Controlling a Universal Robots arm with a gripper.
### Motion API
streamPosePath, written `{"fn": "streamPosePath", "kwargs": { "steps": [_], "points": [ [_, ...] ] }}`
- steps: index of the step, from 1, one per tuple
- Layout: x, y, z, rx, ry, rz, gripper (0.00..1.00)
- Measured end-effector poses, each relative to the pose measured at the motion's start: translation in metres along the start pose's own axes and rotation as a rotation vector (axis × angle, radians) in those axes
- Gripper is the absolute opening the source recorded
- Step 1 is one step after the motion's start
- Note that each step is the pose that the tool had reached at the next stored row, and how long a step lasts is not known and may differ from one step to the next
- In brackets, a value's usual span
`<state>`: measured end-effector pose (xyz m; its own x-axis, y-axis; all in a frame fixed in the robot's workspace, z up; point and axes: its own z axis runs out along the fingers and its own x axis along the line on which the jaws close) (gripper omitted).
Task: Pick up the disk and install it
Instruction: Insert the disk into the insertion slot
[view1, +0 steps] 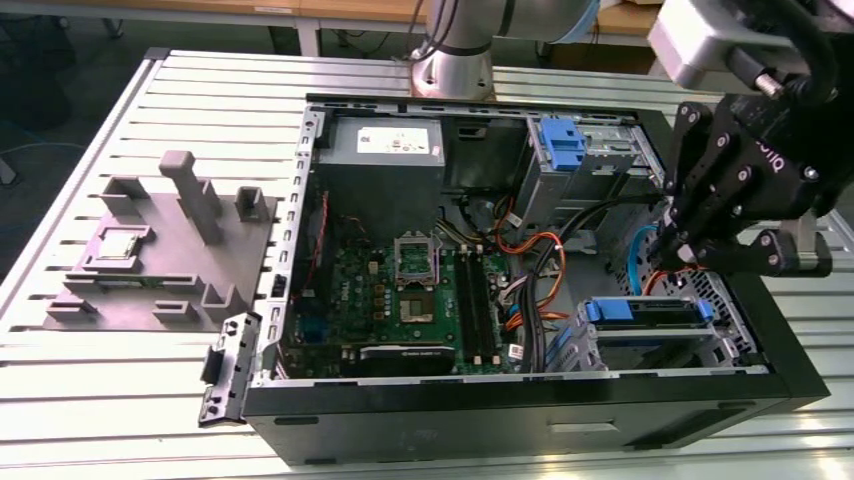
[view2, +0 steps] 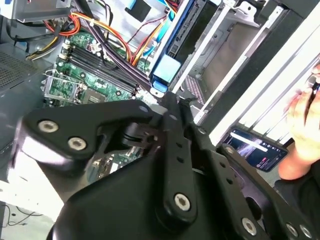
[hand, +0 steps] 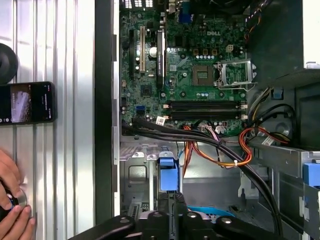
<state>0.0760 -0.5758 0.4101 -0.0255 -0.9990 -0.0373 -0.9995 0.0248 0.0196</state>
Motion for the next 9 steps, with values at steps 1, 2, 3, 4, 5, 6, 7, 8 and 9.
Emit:
{"fn": "streamPosePath", "kwargs": {
  "steps": [1, 2, 3, 4, 5, 6, 7, 8, 9],
  "points": [
    [0.0001, 0.0, 0.0018, -0.0001, 0.0001, 0.0, 0.25],
    [0.0002, -0.0001, 0.0037, 0.0, 0.0001, 0.0, 0.13],
    [0.0003, -0.0001, 0.0055, 0.0, 0.0001, 0.0, 0.13],
    [0.0004, -0.0002, 0.0074, 0.0, 0.0, 0.0, 0.1],
    [0.0004, -0.0002, 0.0092, 0.0, 0.0, 0.0, 0.1],
    [0.0005, -0.0003, 0.0109, 0.0, 0.0, 0.0, 0.1],
    [0.0006, -0.0003, 0.0128, 0.0, -0.0001, 0.0, 0.1],
    [0.0007, -0.0004, 0.0145, 0.0, 0.0, 0.0, 0.1],
    [0.0008, -0.0004, 0.0163, -0.0001, 0.0, 0.0, 0.1]
  ]
}}
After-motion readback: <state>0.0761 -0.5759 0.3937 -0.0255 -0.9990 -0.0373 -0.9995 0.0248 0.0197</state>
